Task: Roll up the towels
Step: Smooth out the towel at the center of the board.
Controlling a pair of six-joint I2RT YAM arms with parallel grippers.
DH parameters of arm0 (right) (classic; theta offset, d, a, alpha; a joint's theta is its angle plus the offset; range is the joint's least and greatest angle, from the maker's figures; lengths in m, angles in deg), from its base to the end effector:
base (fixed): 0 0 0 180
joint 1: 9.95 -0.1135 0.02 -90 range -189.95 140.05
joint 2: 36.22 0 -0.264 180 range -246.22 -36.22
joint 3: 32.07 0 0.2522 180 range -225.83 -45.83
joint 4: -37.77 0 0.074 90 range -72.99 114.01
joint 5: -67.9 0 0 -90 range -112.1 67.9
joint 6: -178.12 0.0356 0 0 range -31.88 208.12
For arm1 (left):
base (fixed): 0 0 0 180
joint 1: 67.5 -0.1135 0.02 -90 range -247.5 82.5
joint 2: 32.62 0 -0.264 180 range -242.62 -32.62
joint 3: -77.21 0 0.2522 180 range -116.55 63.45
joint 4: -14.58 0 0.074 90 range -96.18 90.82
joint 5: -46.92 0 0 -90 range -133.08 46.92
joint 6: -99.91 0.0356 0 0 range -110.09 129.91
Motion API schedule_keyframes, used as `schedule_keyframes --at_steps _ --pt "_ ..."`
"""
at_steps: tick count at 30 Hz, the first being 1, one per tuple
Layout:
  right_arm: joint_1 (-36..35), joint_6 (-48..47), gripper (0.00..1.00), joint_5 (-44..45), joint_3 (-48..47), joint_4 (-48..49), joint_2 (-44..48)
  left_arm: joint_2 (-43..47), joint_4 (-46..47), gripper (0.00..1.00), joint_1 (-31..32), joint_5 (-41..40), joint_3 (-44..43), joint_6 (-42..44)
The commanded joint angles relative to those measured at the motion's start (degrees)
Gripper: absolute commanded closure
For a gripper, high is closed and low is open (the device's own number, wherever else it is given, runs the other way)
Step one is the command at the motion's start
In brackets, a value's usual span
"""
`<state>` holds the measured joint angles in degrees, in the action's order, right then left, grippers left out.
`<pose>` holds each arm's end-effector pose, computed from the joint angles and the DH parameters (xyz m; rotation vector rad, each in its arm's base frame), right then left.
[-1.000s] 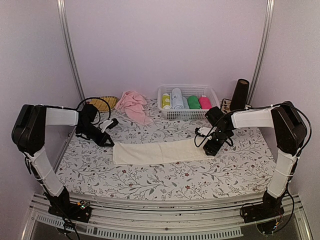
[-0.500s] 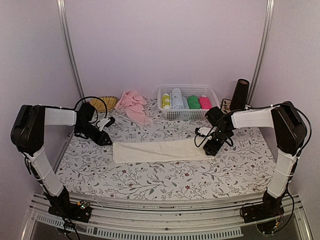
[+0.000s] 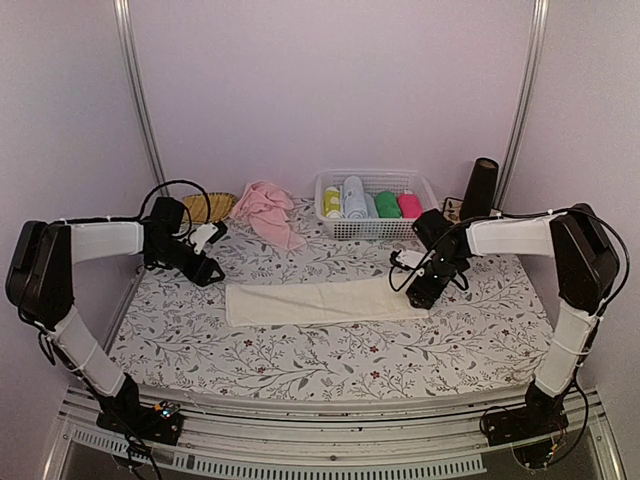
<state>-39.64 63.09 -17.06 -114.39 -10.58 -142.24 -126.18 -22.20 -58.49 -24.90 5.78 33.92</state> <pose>0.3121 0.1744 0.1617 -1.2801 2.5164 -0.1060 0.3199 -0.0620 0.1896 0.8328 2.4106 -0.3116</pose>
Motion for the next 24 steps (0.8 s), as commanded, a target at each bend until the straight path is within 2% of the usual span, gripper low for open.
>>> schedule_keyframes --at_steps 1,7,14,18,19,24 --pt "-0.4 0.4 0.16 -2.9 -3.2 1.4 5.4 0.5 2.5 0.3 3.3 -4.6 1.1 1.5" --pt "-0.2 -2.3 0.14 -2.2 -8.4 0.9 3.6 0.0 3.3 0.24 6.6 -10.5 3.3 2.3" --pt "2.1 -5.2 0.13 -3.2 -14.9 -0.7 -3.1 -2.3 6.3 0.23 8.9 -17.1 4.0 2.5" --pt "2.1 -3.8 0.14 0.4 -13.8 -2.3 -2.8 -2.4 8.0 0.21 10.5 -20.2 4.4 3.1" --pt "1.9 -3.0 0.14 0.6 -12.9 -2.5 -2.0 -2.5 8.6 0.14 10.7 -21.0 4.5 3.1" --pt "1.9 1.4 0.14 -3.0 -6.2 -1.0 2.0 -5.7 10.7 0.1 11.1 -26.8 3.5 2.9"
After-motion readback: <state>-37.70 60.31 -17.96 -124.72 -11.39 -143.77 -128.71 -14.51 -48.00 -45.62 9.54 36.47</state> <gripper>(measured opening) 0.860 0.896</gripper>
